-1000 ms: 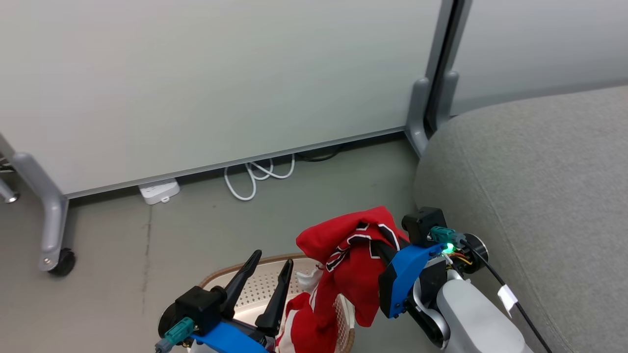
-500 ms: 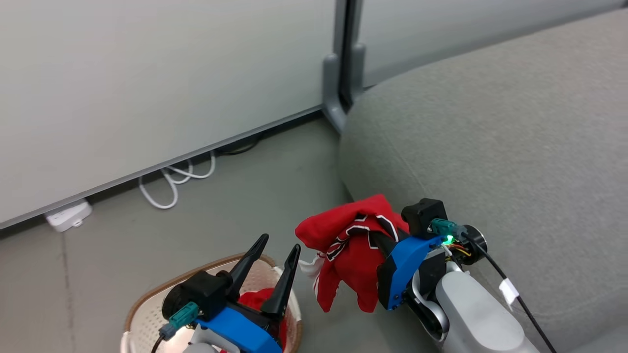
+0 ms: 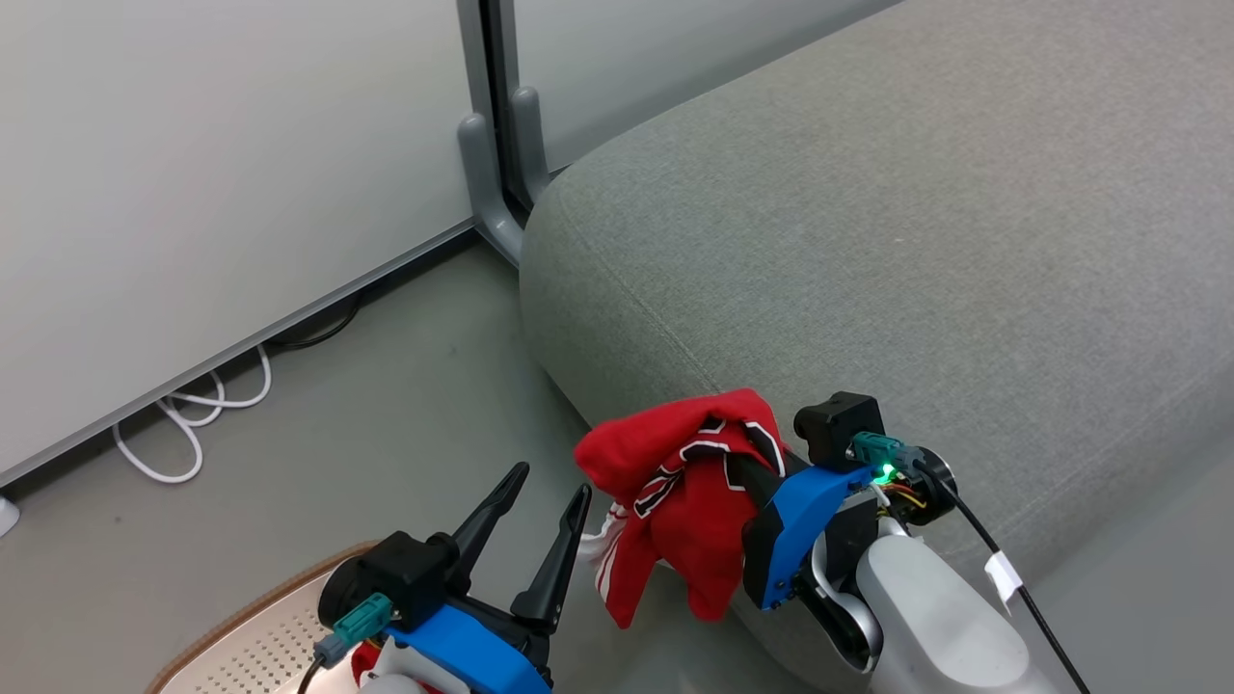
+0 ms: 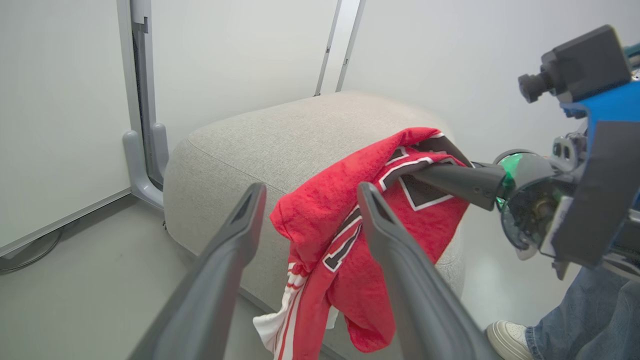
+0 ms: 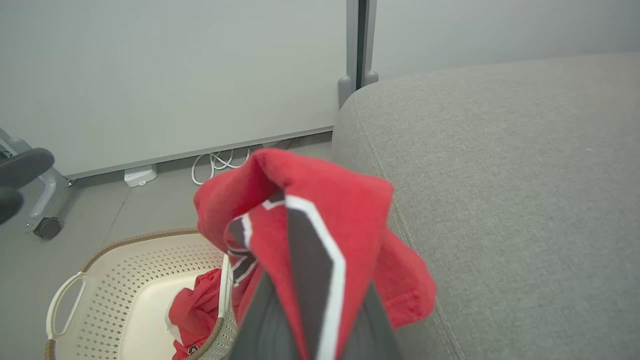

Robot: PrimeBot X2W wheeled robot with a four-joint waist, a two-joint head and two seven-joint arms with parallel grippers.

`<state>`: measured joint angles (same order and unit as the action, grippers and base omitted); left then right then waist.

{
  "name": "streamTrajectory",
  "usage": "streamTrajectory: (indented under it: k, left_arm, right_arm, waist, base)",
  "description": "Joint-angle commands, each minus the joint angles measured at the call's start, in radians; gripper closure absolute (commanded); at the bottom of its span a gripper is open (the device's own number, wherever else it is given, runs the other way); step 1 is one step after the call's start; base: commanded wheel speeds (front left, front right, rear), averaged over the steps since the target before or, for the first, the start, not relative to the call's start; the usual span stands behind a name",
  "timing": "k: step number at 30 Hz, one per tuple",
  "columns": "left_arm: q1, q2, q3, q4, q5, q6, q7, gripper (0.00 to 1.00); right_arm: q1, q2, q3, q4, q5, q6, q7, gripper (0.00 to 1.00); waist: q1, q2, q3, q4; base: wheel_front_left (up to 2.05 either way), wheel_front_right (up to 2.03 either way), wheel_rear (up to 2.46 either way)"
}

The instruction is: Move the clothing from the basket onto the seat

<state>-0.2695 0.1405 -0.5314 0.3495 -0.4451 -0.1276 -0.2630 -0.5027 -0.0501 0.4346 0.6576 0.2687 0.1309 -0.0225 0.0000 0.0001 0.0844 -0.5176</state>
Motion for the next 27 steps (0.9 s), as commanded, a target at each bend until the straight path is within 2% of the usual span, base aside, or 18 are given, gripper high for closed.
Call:
streamTrajectory:
  k: [1, 11, 16, 22, 25, 27]
  left_arm:
    - [-0.011, 0.005, -0.005, 0.002, -0.002, -0.004, -0.003, 0.00]
    - [-0.012, 0.004, -0.006, 0.006, -0.009, -0.004, -0.003, 0.00]
    - [-0.020, 0.005, -0.006, -0.001, -0.001, -0.004, -0.003, 0.00]
    - [-0.064, 0.033, -0.040, -0.007, 0.016, -0.004, -0.003, 0.00]
    - [-0.107, 0.048, -0.070, -0.012, 0.016, -0.004, -0.003, 0.00]
    - [-0.121, 0.054, -0.078, -0.014, 0.014, -0.004, -0.003, 0.00]
  right_arm:
    - [-0.005, -0.001, 0.002, 0.003, 0.004, 0.000, -0.007, 1.00]
    - [-0.002, -0.001, -0.007, 0.016, 0.001, 0.000, -0.011, 1.00]
    - [-0.056, -0.001, -0.042, 0.031, 0.007, 0.000, 0.006, 1.00]
    - [-0.224, -0.005, -0.188, 0.111, -0.085, 0.000, 0.034, 1.00]
    - [-0.334, -0.070, -0.268, 0.143, -0.149, -0.001, 0.024, 1.00]
    - [-0.365, -0.089, -0.290, 0.157, -0.169, -0.001, 0.022, 1.00]
  waist:
    - [0.0000, -0.0001, -0.004, -0.017]
    - [0.0000, -0.0001, -0.007, -0.011]
    - [0.0000, -0.0001, 0.015, 0.007]
    - [0.0000, -0.0001, 0.101, 0.054]
    - [0.0000, -0.0001, 0.162, 0.092]
    - [0.0000, -0.0001, 0.181, 0.105]
  base:
    - [0.00, 0.00, 0.00]
    - [0.00, 0.00, 0.00]
    - [0.00, 0.00, 0.00]
    - [0.00, 0.00, 0.00]
    - [0.00, 0.00, 0.00]
    - [0.00, 0.00, 0.00]
